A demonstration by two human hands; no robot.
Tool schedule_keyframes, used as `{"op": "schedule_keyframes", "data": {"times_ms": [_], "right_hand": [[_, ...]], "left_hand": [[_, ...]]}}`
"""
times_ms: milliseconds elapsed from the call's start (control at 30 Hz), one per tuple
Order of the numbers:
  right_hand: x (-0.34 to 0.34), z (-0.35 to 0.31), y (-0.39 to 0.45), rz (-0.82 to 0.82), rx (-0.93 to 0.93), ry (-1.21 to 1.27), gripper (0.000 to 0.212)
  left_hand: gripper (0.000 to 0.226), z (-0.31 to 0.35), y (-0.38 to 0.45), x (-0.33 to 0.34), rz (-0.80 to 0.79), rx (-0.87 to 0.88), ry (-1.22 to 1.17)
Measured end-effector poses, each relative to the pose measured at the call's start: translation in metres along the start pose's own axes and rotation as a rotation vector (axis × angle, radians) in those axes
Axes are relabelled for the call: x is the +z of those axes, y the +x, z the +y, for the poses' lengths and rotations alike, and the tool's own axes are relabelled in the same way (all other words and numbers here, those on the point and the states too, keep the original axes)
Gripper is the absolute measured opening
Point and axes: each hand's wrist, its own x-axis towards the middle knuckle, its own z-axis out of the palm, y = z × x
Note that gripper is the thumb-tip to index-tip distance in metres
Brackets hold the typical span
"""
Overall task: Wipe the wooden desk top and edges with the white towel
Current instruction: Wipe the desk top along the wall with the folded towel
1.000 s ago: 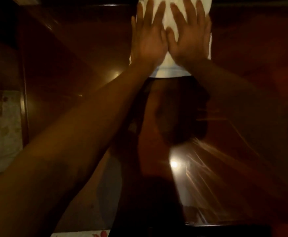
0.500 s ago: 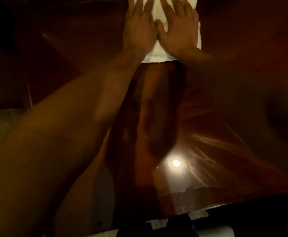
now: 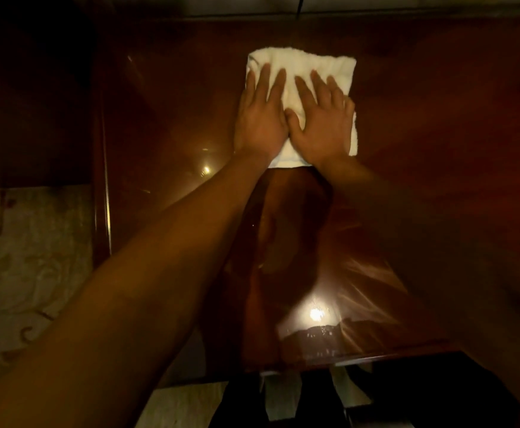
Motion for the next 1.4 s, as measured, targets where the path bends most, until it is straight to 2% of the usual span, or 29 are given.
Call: {"op": "schedule_keyframes", "data": {"times_ms": [200, 533, 633, 767, 933, 1067, 1167, 1400], "right_hand": [[-0.002, -0.011, -0.044, -0.024, -0.031, 0.035, 0.056], [-0.012, -0.022, -0.156, -0.089, -0.145, 0.060, 0.057], [-0.018, -0.019, -0.190, -0.136, -0.214, 0.042, 0.058], [-0.023, -0.007, -0.227, -0.217, -0.324, 0.021, 0.060], [-0.029, 0.027, -0.262, -0.281, -0.543, -0.008, 0.064], [-0.035, 0.066, -0.280, -0.271, -0.714, 0.018, 0.063], [-0.039, 0.086, -0.285, -0.284, -0.804, -0.013, 0.063], [-0.032, 0.081, -0.276, -0.251, -0.855, -0.110, 0.063]], "left_hand": [[0.054, 0.002, -0.049, 0.001, -0.033, -0.043, 0.030], [0.052, 0.026, -0.175, 0.004, 0.074, -0.161, -0.236], [0.053, 0.044, -0.215, 0.005, 0.070, -0.244, -0.291], [0.066, 0.074, -0.262, 0.012, 0.042, -0.400, -0.311], [0.061, 0.129, -0.306, 0.024, 0.128, -0.613, -0.367], [0.056, 0.181, -0.329, 0.037, 0.235, -0.765, -0.401], [0.059, 0.206, -0.333, 0.043, 0.265, -0.813, -0.384], [0.059, 0.198, -0.325, 0.045, 0.272, -0.860, -0.349]]}}
